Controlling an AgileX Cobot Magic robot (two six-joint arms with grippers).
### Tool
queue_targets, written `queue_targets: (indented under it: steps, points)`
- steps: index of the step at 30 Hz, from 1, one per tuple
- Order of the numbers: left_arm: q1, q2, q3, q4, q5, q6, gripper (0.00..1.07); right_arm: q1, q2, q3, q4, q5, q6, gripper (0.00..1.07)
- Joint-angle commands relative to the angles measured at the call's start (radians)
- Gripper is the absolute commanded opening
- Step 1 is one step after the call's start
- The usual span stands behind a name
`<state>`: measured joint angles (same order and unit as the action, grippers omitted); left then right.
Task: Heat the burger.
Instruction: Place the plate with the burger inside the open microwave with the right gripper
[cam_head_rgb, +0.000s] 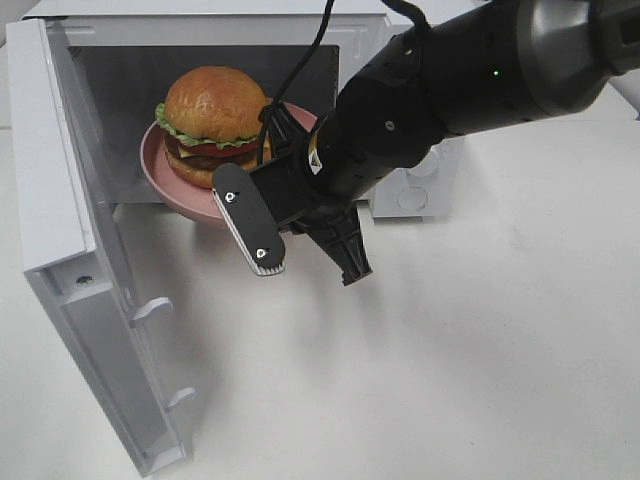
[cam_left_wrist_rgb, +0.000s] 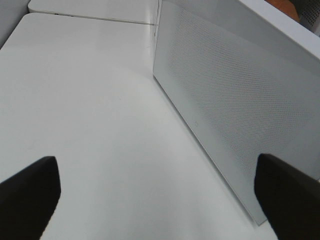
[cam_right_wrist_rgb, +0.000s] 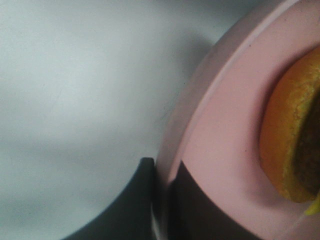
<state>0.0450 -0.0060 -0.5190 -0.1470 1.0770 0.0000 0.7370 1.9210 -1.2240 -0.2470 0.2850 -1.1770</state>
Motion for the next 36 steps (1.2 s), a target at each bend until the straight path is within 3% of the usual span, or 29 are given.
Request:
queue_targets:
  steps: [1,15,27,36]
  points:
    - [-0.003,-0.015,0.002,0.001,-0.008,0.006,0.98,-0.002,0.001,-0.037,-0.009,-0.051,0.006,0.0]
    - [-0.003,-0.015,0.002,0.001,-0.008,0.006,0.98,-0.014,0.096,-0.157,-0.025,-0.026,0.057,0.0]
    - [-0.003,-0.015,0.002,0.001,-0.008,0.006,0.98,-0.014,0.224,-0.371,-0.111,0.063,0.245,0.0]
    - [-0.003,-0.015,0.002,0.001,-0.008,0.006,0.98,-0.014,0.284,-0.471,-0.136,0.076,0.282,0.0]
